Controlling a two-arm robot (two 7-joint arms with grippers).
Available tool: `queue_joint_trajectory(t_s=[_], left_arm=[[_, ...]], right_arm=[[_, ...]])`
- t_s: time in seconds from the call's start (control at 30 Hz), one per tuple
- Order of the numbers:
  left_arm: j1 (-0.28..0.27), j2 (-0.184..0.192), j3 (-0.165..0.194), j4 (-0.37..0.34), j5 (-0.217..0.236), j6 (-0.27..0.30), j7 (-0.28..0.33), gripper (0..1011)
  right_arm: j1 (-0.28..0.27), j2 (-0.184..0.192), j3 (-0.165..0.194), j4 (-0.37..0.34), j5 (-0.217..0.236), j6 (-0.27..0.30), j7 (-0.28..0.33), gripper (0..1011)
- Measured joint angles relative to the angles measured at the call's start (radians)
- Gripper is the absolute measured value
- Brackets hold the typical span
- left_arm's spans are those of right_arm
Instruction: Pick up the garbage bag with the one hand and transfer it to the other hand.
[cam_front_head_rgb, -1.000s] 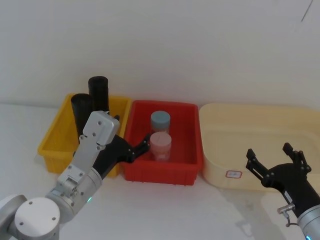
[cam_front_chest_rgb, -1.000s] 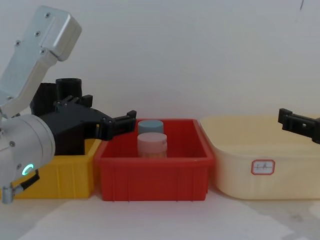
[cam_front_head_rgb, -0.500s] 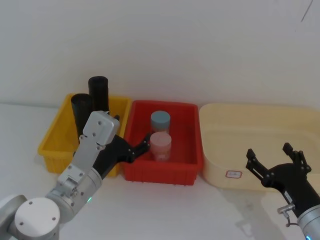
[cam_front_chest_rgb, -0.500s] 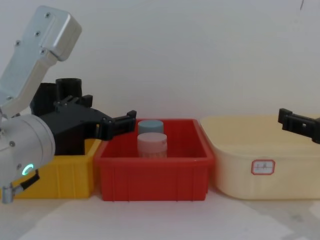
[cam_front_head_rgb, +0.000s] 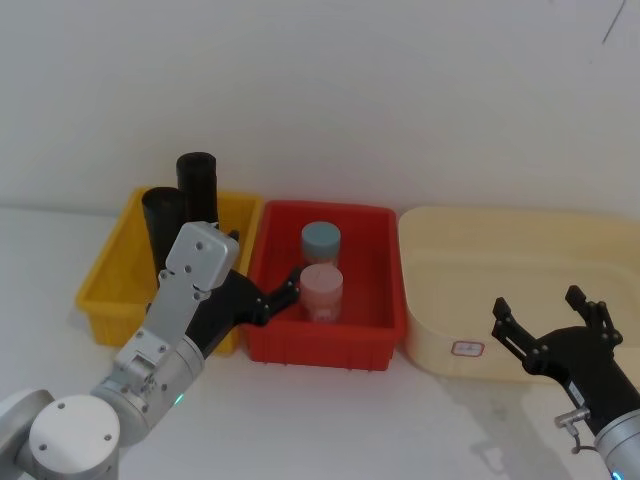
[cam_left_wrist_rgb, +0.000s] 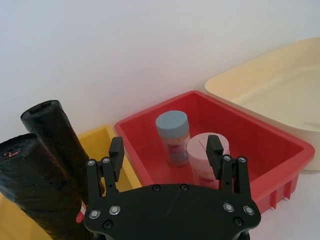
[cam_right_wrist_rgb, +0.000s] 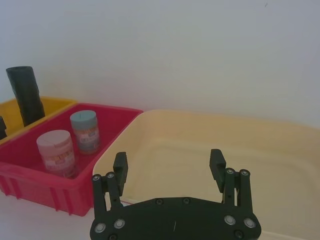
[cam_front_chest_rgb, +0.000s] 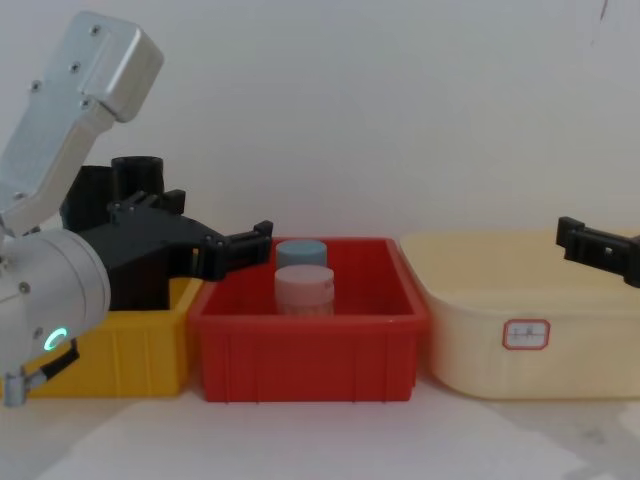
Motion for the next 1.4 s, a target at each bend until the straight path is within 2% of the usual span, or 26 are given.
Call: queue_joint_trajectory(t_s=[1.4], left_arm=[[0.000,0.000,0.000,0.000,0.000,0.000,0.000,1001]], right_arm=[[0.000,0.000,0.000,0.000,0.000,0.000,0.000,1001]])
